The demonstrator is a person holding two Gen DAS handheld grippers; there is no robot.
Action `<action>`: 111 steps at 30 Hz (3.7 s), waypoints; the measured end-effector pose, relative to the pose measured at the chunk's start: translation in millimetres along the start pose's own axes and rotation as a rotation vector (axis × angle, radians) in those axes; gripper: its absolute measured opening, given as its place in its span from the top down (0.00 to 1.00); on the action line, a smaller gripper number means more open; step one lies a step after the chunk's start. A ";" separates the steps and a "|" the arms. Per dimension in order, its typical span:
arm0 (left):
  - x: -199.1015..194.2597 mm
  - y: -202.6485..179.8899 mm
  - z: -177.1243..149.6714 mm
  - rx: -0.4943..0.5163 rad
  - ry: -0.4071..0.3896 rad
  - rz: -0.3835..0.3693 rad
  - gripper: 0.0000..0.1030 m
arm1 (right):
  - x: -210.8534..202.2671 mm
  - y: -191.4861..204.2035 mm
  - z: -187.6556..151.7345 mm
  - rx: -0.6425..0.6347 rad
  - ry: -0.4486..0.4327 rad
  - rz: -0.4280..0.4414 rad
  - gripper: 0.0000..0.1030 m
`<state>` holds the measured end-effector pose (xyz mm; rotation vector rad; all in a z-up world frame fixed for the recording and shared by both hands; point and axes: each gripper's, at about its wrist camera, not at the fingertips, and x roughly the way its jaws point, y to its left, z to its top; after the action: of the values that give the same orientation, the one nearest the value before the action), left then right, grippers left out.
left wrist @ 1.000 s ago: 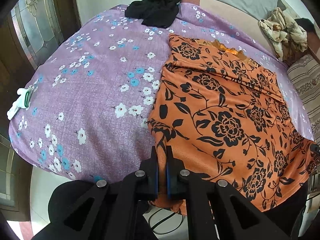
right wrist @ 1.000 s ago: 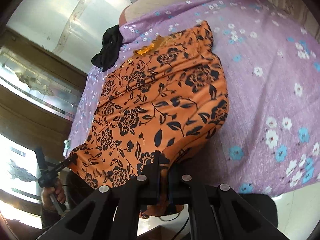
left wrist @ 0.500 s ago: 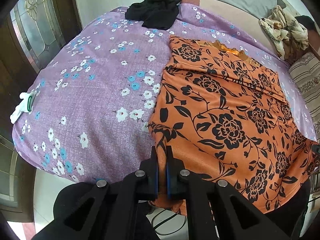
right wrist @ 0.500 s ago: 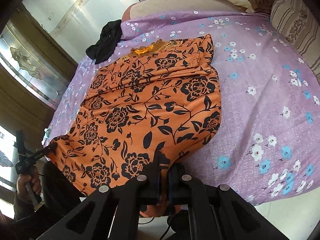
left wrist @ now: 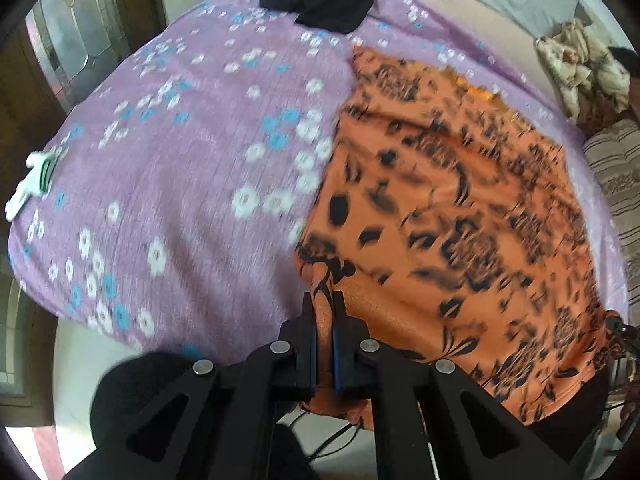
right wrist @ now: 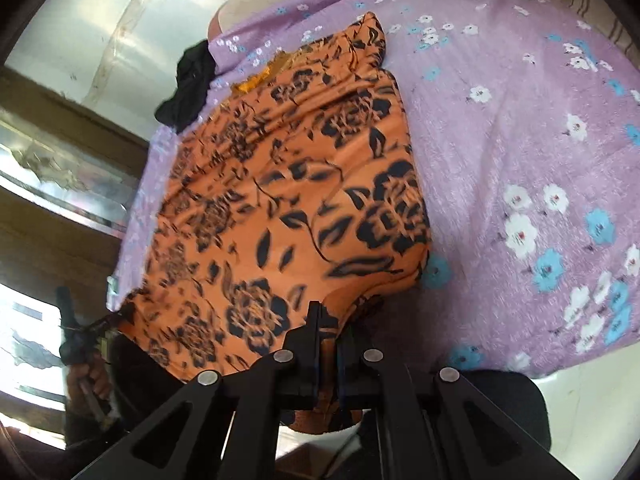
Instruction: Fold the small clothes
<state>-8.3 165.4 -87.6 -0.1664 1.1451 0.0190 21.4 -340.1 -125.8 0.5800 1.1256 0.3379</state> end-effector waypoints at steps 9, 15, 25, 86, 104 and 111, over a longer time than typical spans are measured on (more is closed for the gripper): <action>-4.1 -21.8 171.1 0.009 -0.206 -0.076 0.94 | -25.8 25.9 177.2 0.069 -0.298 0.231 0.94; 115.6 -44.3 271.2 -0.023 -0.186 0.084 0.30 | 77.7 -34.1 258.2 0.262 -0.227 0.040 0.64; 83.6 3.0 197.7 -0.092 -0.225 0.038 0.30 | 33.8 -28.6 150.8 0.270 -0.358 0.067 0.40; 65.6 -66.8 103.5 0.044 -0.192 0.086 0.41 | -45.4 -4.9 74.5 0.254 -0.476 -0.127 0.22; 58.7 -88.2 99.0 0.077 -0.142 0.117 0.41 | 0.2 -16.2 112.1 0.222 -0.259 0.121 0.29; 62.5 -92.6 96.2 0.083 -0.124 0.140 0.41 | 59.0 -46.9 195.5 0.290 -0.188 0.252 0.29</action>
<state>113.9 83.2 -94.4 -0.0110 1.0306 0.1049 222.5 -398.0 -137.6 0.9943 0.9264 0.3310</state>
